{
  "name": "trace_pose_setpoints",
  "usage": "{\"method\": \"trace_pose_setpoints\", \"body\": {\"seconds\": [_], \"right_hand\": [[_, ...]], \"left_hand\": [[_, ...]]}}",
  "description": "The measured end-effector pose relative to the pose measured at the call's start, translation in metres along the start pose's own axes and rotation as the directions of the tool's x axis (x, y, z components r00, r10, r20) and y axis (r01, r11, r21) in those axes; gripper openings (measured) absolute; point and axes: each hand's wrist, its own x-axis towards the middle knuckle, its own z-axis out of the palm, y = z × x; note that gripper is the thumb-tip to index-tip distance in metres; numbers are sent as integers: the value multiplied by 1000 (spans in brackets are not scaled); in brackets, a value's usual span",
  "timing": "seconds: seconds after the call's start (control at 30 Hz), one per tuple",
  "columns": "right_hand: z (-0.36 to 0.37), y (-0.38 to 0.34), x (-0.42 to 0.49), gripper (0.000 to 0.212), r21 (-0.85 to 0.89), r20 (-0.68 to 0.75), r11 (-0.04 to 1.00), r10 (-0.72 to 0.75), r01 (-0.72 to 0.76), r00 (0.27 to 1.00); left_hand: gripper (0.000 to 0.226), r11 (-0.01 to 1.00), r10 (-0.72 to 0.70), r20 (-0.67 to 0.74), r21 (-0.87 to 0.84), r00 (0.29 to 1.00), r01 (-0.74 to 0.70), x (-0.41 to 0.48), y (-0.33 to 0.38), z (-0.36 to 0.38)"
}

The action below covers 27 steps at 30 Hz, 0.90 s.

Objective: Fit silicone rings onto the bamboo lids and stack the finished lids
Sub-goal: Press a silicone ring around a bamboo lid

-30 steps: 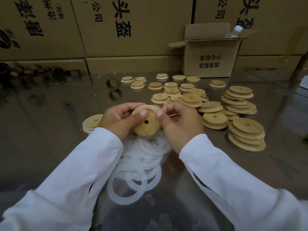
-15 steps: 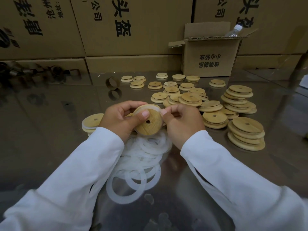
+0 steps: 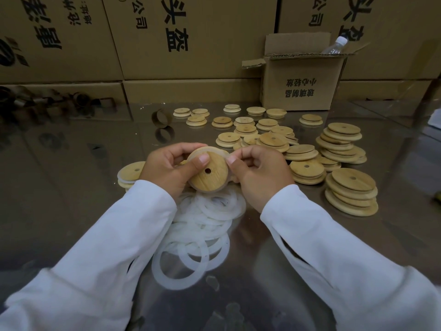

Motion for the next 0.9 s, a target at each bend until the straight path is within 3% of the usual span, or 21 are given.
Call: {"method": "trace_pose_setpoints", "body": {"seconds": [0.2,0.57,0.9], "right_hand": [[-2,-1,0,24,-21,123,998,56,-54,991],[0,1,3,26,5,106,996,93,-94,990],[0,3,2,26,64,40,995,72,-74,997]], "left_hand": [[13,1000,-17,-19,-13,1000,17,1,-1,-4],[29,1000,-8,-32,9,999,8,0,1,-2],[15,1000,-14,-20,-9,1000,14,2,-2,-5]]}}
